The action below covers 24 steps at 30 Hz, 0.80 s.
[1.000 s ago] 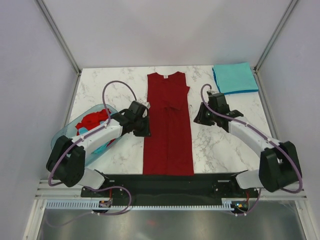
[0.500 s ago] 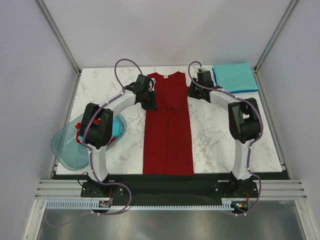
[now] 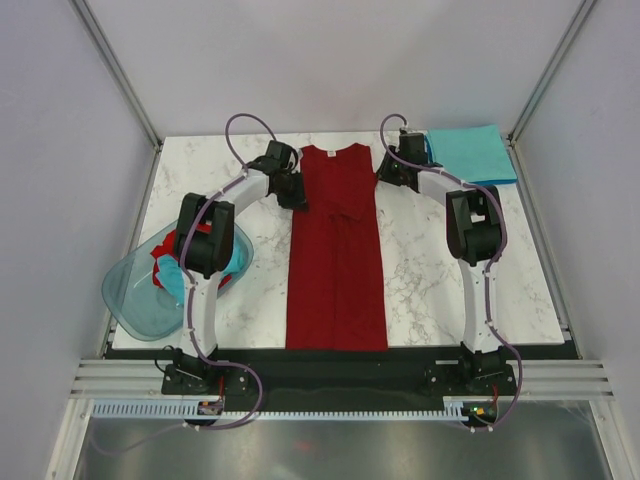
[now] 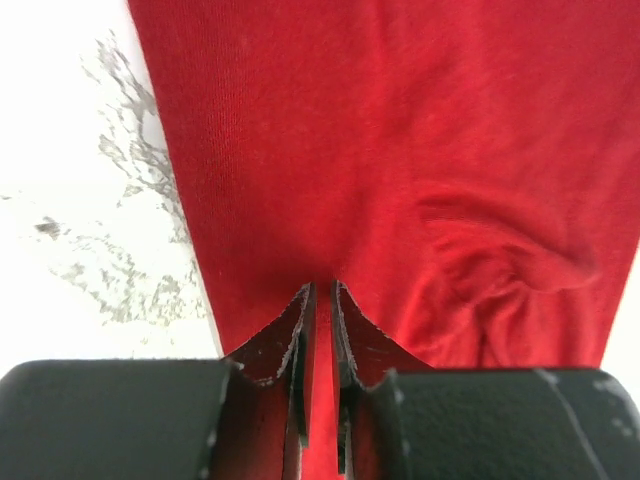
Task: Fold and stack the t-shirts
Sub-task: Fold the tshirt
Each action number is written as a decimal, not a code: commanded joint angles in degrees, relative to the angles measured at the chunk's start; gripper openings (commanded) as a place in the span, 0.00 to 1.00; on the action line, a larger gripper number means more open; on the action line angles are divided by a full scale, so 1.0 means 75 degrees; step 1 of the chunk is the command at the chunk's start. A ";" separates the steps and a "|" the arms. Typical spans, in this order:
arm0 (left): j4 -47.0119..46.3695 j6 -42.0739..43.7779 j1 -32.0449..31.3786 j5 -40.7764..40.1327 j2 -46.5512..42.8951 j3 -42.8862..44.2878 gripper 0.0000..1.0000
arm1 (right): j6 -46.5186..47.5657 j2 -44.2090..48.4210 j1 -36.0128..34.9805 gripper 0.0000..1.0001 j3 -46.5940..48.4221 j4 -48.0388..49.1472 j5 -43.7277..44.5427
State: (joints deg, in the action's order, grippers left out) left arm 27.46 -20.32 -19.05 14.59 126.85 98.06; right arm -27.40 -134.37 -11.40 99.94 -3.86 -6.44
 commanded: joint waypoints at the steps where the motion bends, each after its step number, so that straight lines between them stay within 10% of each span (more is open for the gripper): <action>1: 0.0076 0.0365 0.0067 0.0270 0.0255 0.0366 0.18 | 0.0091 -0.0271 -0.0004 0.35 0.0467 0.0245 -0.0255; 12: 0.0206 0.0458 0.0126 0.0375 -0.0495 0.0261 0.20 | -0.0272 -0.0261 0.0020 0.00 0.0678 0.0327 -0.0560; 24: 0.0276 0.0459 0.0126 0.0340 -0.0494 0.0167 0.20 | -0.0308 0.0184 -0.0355 0.00 0.0702 0.0070 -0.0431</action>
State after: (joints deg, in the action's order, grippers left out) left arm 28.91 -19.18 -18.33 16.62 127.37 99.35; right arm -29.78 -135.96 -12.60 103.07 -3.55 -9.72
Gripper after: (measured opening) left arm 0.201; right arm 0.007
